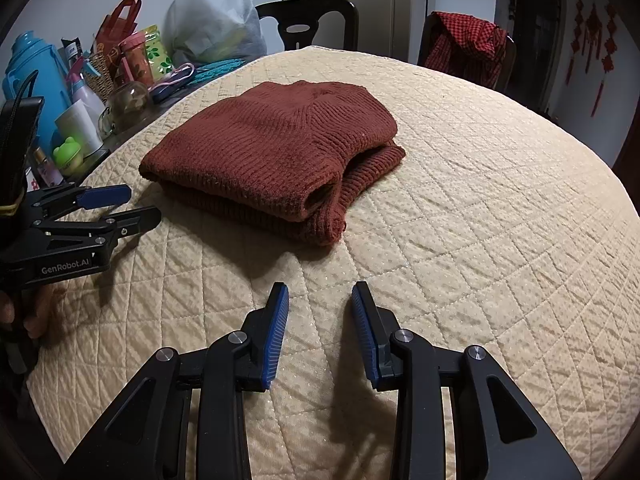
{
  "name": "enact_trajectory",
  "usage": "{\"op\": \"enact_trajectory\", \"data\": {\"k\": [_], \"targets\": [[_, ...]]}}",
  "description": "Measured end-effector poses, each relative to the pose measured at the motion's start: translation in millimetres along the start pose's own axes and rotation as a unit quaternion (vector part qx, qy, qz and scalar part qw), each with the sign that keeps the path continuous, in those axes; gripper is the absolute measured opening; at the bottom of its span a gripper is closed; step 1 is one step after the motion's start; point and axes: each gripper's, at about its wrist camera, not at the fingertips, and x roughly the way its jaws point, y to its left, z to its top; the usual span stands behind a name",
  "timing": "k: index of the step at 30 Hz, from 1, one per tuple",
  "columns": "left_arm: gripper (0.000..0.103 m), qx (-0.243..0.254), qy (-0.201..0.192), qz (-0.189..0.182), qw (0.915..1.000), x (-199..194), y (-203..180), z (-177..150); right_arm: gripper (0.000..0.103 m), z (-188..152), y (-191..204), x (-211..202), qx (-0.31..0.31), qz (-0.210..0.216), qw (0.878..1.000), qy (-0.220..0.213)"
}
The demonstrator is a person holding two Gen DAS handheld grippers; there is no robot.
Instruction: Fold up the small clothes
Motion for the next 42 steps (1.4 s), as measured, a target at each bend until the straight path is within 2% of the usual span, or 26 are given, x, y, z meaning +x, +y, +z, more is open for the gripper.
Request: {"op": "enact_trajectory", "data": {"k": [42], "targets": [[0.07,0.001,0.002,0.007,1.0,-0.8,-2.0,-1.6,0.034,0.3,-0.6,-0.5,0.0,0.0,1.0,0.0]]}}
